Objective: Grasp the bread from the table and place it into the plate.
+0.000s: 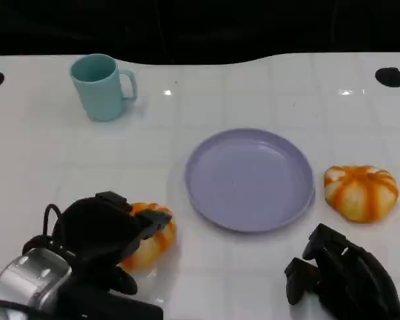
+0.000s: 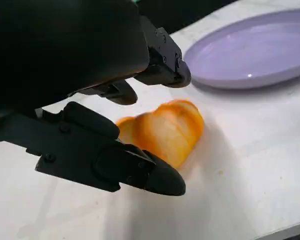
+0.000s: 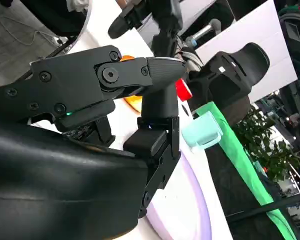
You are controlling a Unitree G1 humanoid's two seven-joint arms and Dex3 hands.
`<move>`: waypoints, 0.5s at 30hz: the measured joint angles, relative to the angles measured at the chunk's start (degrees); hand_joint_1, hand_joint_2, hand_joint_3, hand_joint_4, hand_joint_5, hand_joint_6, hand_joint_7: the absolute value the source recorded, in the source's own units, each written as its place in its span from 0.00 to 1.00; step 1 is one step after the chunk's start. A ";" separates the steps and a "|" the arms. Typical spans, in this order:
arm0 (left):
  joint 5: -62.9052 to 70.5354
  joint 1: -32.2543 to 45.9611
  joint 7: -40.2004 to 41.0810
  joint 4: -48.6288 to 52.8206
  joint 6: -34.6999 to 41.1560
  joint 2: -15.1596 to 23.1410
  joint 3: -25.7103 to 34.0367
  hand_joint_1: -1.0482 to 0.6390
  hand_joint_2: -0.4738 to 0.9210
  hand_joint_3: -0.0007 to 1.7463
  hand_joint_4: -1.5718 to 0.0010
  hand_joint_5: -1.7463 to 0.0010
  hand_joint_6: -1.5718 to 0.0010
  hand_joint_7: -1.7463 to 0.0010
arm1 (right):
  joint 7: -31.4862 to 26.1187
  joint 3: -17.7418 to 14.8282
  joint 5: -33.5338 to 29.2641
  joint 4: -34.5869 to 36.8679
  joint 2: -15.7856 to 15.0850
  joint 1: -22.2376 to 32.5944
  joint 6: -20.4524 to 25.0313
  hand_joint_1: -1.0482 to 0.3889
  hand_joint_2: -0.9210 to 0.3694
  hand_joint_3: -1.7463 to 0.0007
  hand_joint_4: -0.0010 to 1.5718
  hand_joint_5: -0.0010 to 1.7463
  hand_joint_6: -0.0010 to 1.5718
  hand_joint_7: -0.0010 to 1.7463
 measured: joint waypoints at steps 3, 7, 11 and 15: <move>0.48 -2.80 1.28 4.82 1.44 -0.26 -2.47 0.22 1.00 0.00 0.80 0.89 0.83 1.00 | 0.00 0.02 0.02 -0.18 0.01 0.12 0.14 0.34 0.00 0.88 0.50 0.95 0.45 0.79; 0.39 -6.99 4.42 11.48 2.64 -1.32 -5.54 0.24 1.00 0.03 0.81 0.90 0.84 1.00 | 0.02 -0.02 0.06 -0.33 0.02 0.21 0.30 0.34 0.00 0.88 0.50 0.96 0.45 0.79; -0.42 -10.67 6.55 17.69 3.46 -2.15 -8.31 0.26 1.00 0.04 0.80 0.90 0.82 0.99 | 0.02 -0.03 0.06 -0.48 0.04 0.25 0.31 0.34 0.00 0.88 0.50 0.96 0.46 0.79; -1.88 -13.05 9.92 22.86 3.64 -3.01 -9.97 0.35 1.00 0.05 0.64 0.79 0.72 0.97 | 0.02 -0.03 0.04 -0.61 0.01 0.29 0.32 0.34 0.00 0.87 0.50 0.97 0.46 0.80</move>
